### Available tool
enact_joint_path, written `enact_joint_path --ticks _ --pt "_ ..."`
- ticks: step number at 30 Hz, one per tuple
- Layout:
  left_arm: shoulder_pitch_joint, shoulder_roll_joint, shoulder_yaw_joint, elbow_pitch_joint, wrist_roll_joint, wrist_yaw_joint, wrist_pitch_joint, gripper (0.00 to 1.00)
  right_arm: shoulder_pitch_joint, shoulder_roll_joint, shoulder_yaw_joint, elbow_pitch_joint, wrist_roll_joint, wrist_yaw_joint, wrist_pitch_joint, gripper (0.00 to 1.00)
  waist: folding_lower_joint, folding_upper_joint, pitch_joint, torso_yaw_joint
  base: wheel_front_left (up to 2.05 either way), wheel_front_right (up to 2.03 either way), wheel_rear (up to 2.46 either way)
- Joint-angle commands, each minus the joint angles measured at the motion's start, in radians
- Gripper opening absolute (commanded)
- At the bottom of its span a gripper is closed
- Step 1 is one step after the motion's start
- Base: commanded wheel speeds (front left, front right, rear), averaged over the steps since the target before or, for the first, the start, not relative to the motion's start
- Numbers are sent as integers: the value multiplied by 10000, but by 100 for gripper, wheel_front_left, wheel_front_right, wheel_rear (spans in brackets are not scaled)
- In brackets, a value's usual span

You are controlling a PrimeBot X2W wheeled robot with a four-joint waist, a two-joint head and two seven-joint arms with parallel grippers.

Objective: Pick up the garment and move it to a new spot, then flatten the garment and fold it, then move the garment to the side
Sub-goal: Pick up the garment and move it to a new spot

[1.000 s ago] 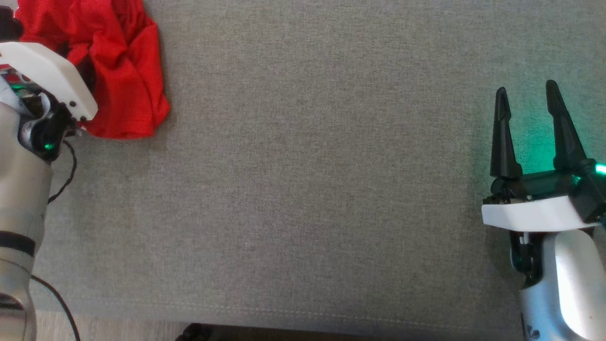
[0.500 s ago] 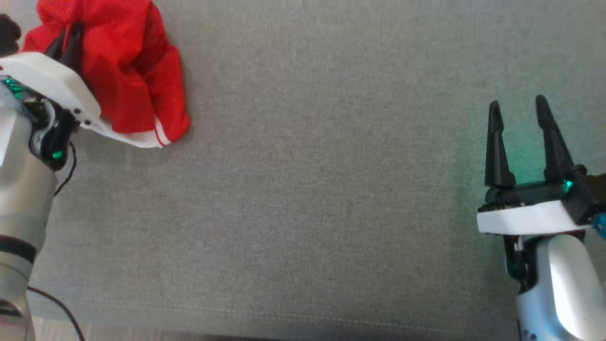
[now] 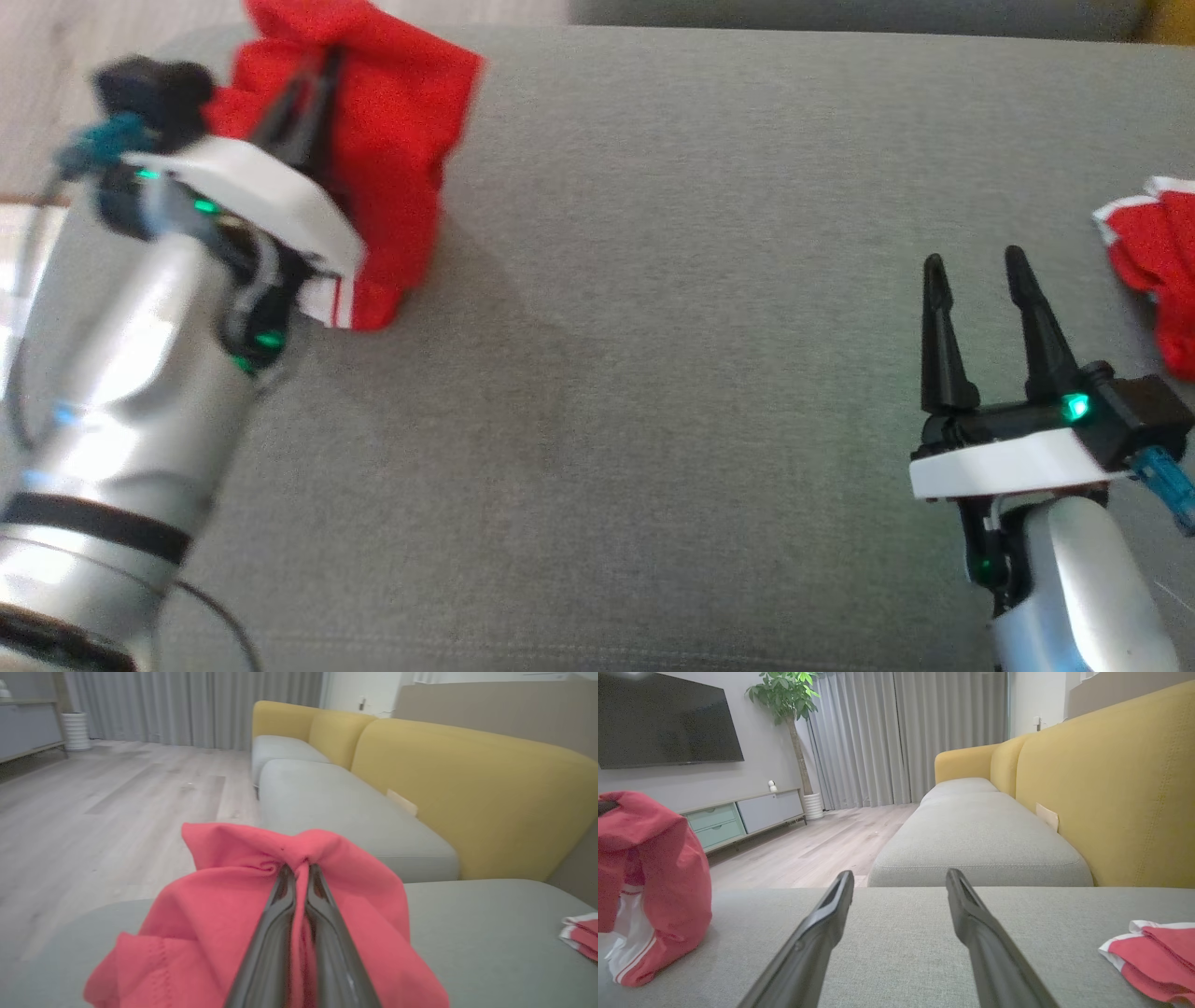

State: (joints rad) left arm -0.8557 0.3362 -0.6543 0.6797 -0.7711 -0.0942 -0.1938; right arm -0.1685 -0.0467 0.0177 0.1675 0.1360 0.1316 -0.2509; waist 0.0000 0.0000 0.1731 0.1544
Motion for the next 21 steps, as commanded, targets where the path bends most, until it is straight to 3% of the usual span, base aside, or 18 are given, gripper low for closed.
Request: enact_joint_path --ticks 1,10,18,19,20,21 --pt "-249 14 215 -716 -124 204 62 0 -112 -35 373 -300 141 -9 -106 100 0 0 -197 -384 0 0 0" --pt "419 -1191 -354 -2061 23 1226 161 0 -219 -35 929 -384 536 -9 -107 100 0 0 -209 -1867 0 0 0" --pt "172 -2244 -1099 -1474 590 1778 91 1 -279 -35 1086 -318 979 -9 -108 100 0 0 -22 -3086 0 0 0" --pt "128 -2365 -1216 -1250 656 1817 67 68 -301 -35 1162 -287 1045 -9 -108 100 0 0 -2 -3217 0 0 0" --pt "102 -2474 -1307 -1035 682 1832 18 100 -326 -35 1246 -272 1059 -9 -108 100 0 0 7 -3323 0 0 0" --pt "88 -2567 -1374 -837 679 1833 -49 100 -336 -35 1294 -265 1083 -9 -108 100 0 0 8 -3395 0 0 0"
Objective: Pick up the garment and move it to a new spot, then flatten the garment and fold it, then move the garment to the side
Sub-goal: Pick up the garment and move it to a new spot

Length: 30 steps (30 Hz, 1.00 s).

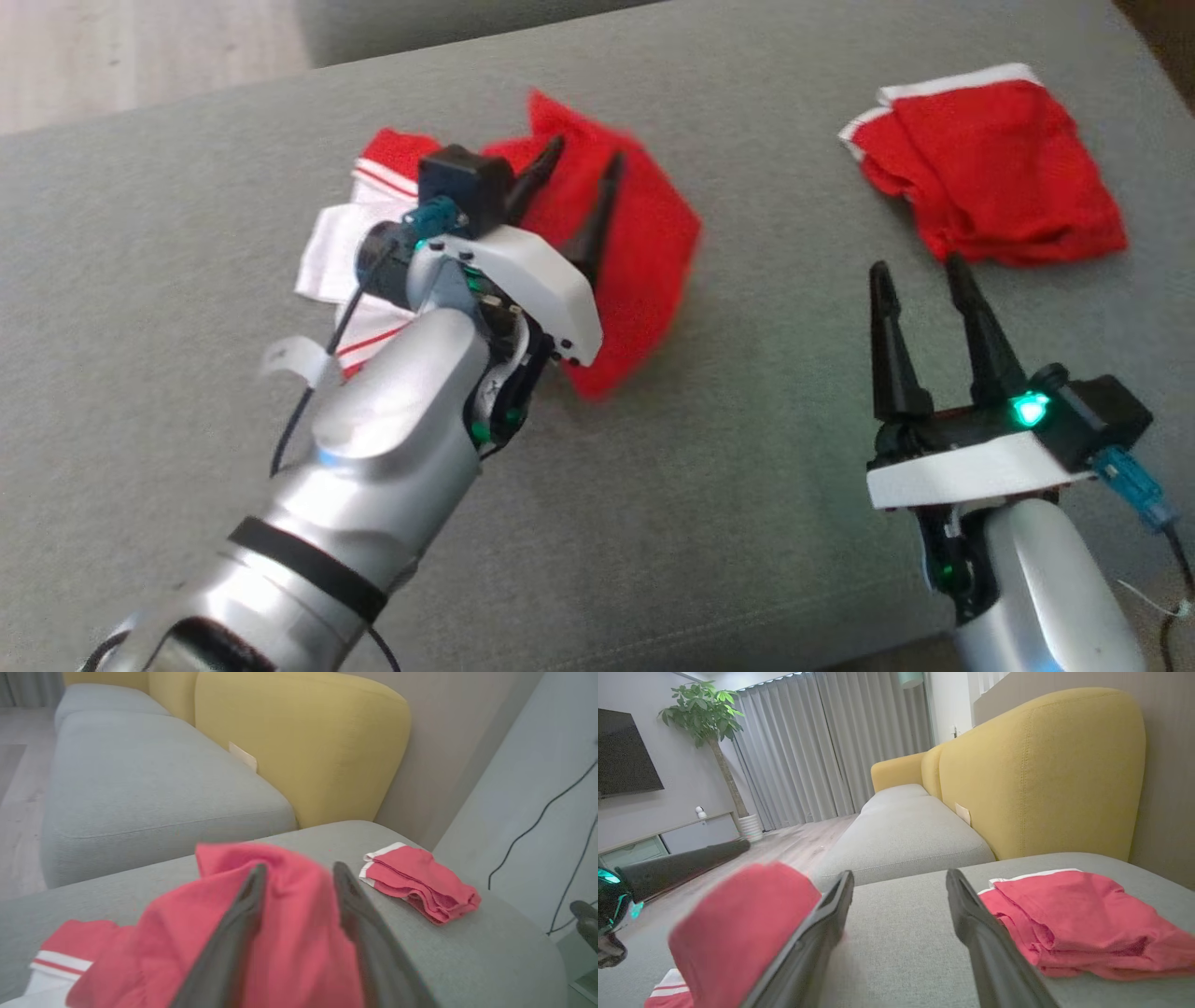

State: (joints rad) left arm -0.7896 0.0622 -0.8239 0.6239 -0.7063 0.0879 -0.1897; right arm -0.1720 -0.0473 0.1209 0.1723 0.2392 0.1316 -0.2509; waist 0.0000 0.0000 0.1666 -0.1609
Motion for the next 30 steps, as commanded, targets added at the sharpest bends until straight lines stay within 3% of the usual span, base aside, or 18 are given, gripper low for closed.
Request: enact_joint_path --ticks 1,5,10,22,28,30 --pt "-582 96 241 -117 13 -36 -154 100 -295 -30 276 -317 65 -9 -108 100 0 0 73 -273 0 0 0" --pt "-628 -47 -1 171 72 -221 -481 100 -234 -30 79 -298 78 -9 -108 100 0 0 0 -144 0 0 0" --pt "-543 29 305 37 452 -73 -698 100 -93 -30 -124 -256 -22 -9 -108 100 0 0 -273 436 0 0 0" --pt "1931 2044 2408 -2560 1727 615 -718 100 485 -30 -566 -182 -622 -9 -108 100 0 0 -1098 2092 0 0 0" --pt "4434 2481 3344 -3985 2105 592 -719 100 886 -29 -551 -11 -749 -9 -108 100 0 0 -1558 2448 0 0 0" --pt "5071 2368 3685 -4337 2280 586 -719 100 965 -29 -459 21 -726 -9 -108 100 0 0 -1647 2465 0 0 0"
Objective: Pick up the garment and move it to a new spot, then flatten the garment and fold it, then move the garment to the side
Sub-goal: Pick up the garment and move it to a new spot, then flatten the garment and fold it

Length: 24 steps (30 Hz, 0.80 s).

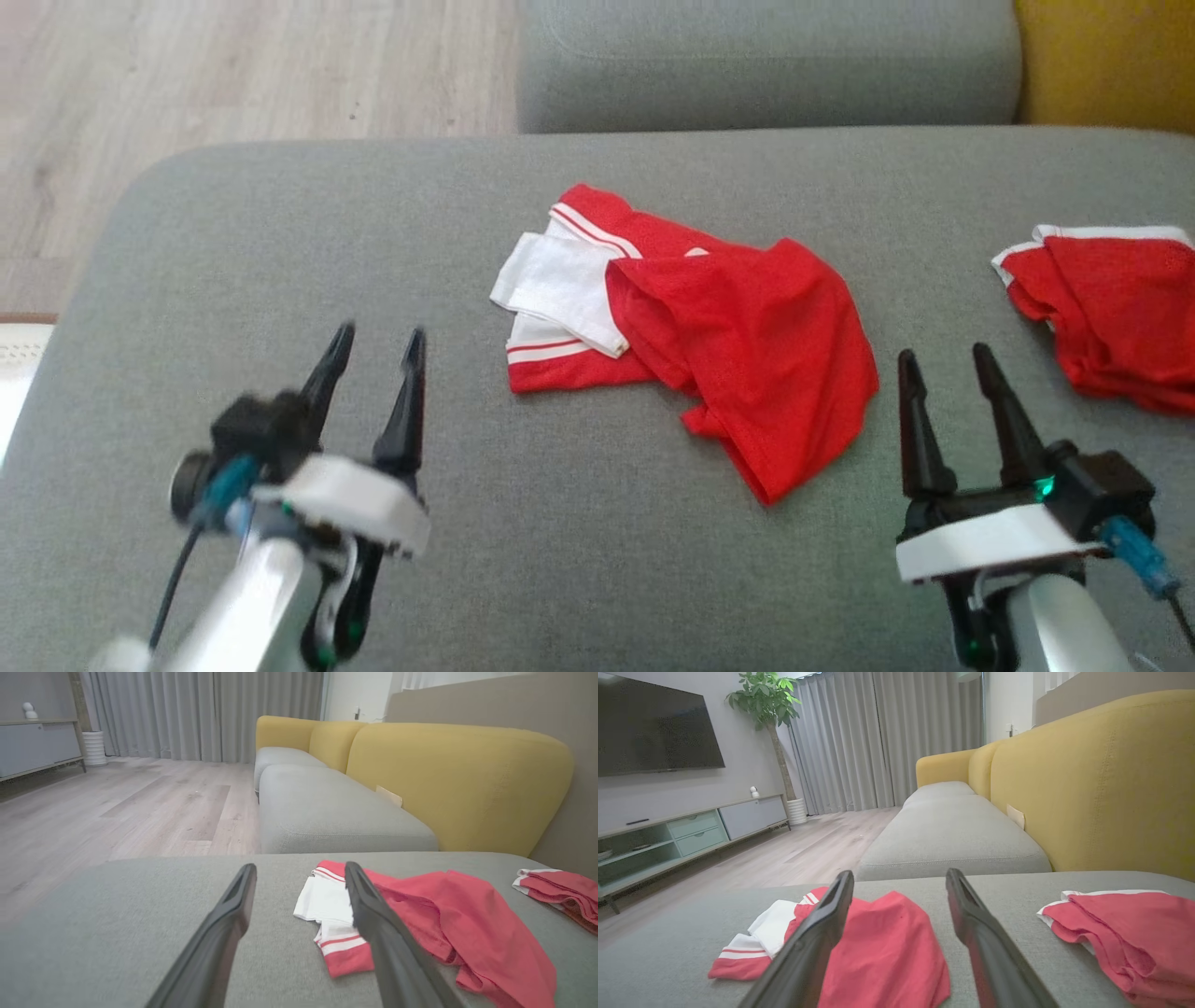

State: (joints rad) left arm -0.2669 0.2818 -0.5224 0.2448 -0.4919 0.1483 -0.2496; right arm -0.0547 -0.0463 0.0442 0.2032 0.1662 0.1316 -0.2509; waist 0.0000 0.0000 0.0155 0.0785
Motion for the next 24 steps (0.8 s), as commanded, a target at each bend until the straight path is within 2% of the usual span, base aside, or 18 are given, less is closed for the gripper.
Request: enact_joint_path --ticks 1,5,10,16,24 --pt "154 88 846 -706 263 -8 -121 100 -172 -39 352 -274 10 -9 -108 100 0 0 -173 65 0 0 0" --pt "989 -310 1354 -1168 618 -80 -121 100 -123 -39 506 -251 17 -9 -108 100 0 0 -218 19 0 0 0" --pt "1800 -970 2051 -1548 1197 -519 -121 100 -72 -39 675 -282 34 -9 -108 100 0 0 -266 -18 0 0 0" --pt "1993 -1472 2509 -1516 1842 -1188 -122 100 -22 -39 671 -253 17 -9 -109 100 0 0 -257 4 0 0 0" --pt "1921 -1971 2921 -1375 2310 -1764 -122 100 -241 -39 877 -111 -235 -9 -107 100 0 0 110 211 0 0 0"
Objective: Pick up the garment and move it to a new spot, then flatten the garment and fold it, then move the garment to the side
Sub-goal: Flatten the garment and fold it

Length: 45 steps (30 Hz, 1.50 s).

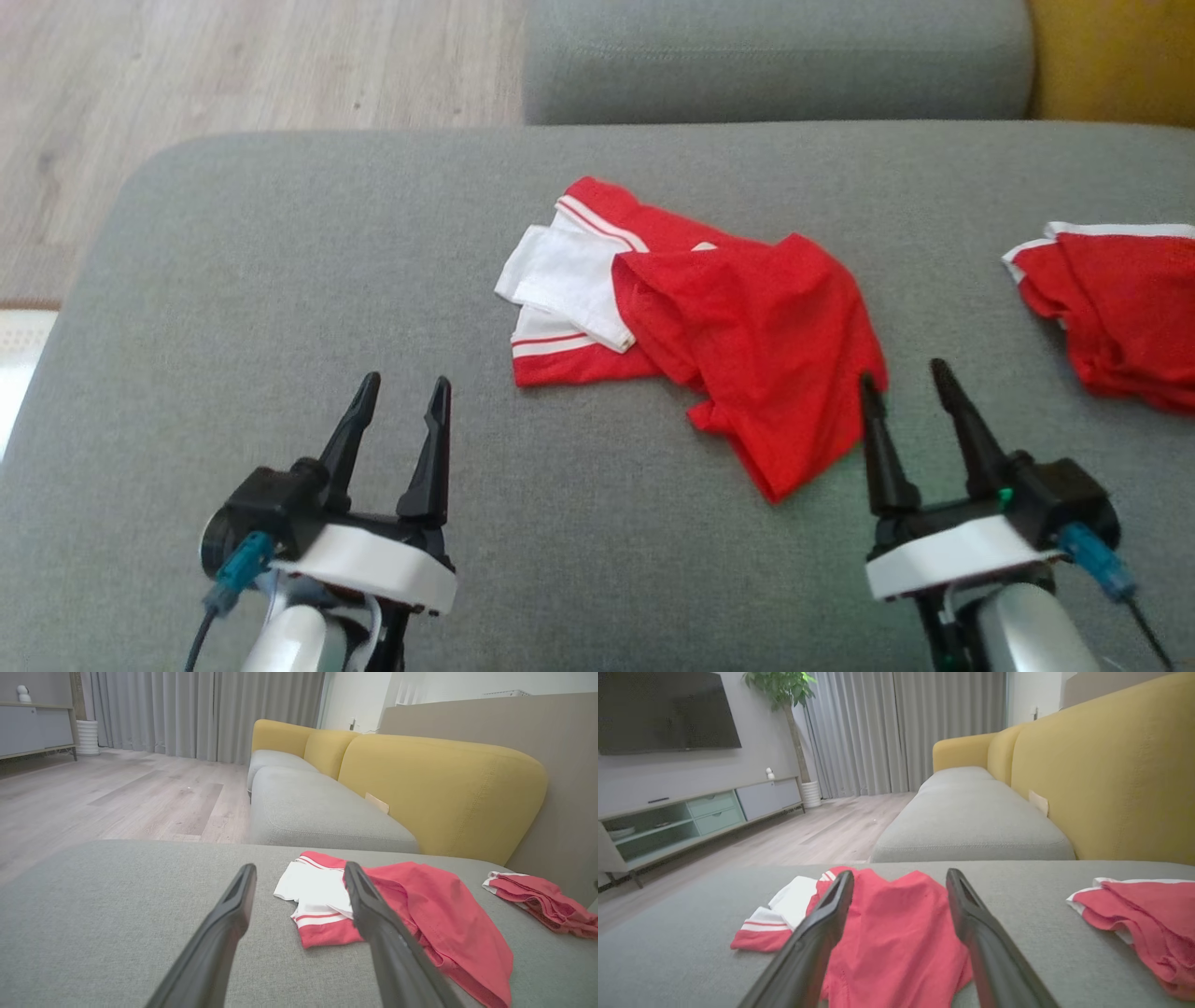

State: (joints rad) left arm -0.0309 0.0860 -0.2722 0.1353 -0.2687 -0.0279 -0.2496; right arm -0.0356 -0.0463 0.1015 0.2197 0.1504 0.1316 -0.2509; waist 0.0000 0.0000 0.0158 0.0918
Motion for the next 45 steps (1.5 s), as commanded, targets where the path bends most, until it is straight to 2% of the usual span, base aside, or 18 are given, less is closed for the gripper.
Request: enact_joint_path --ticks 1,8,16,21,28,29,30,31,38,45 --pt "-465 -60 459 -271 119 -53 -122 100 -530 -39 396 -243 -154 -9 -88 100 0 0 188 131 0 0 0" --pt "-968 -302 482 -105 301 -361 -122 100 -2168 -81 1504 588 -823 -9 951 100 0 0 1034 822 0 0 0" --pt "-1432 -353 96 -30 -90 -283 -122 100 -4175 -716 2048 2836 -986 -9 2132 100 0 0 1638 1693 0 0 0" --pt "-1515 -355 -114 -7 -295 -122 -122 100 -4930 -938 2322 4049 -970 -9 2308 100 0 0 1802 2075 0 0 0" --pt "-1564 -356 -213 -42 -399 -12 -122 100 -5420 -968 2337 5165 -1119 -9 2223 100 0 0 1898 2261 0 0 0" --pt "-1573 -356 -232 -52 -412 7 -122 100 -5482 -939 2298 5346 -1108 -9 2240 93 0 0 1908 2269 0 0 0" --pt "-1582 -356 -247 -57 -430 26 -122 100 -5547 -916 2290 5496 -1119 -9 2227 6 0 0 1913 2268 0 0 0" --pt "-1589 -356 -260 -55 -446 41 -122 100 -5608 -899 2292 5613 -1143 -9 2162 0 0 0 1912 2260 0 0 0" --pt "-1467 -357 -176 55 -434 70 -122 100 -5641 -566 1740 5668 -574 -9 1308 0 0 0 1525 1846 0 0 0" --pt "-1255 -357 58 90 -355 -56 -122 100 -4627 -421 61 4538 776 -9 1273 0 0 0 1081 947 0 0 0"
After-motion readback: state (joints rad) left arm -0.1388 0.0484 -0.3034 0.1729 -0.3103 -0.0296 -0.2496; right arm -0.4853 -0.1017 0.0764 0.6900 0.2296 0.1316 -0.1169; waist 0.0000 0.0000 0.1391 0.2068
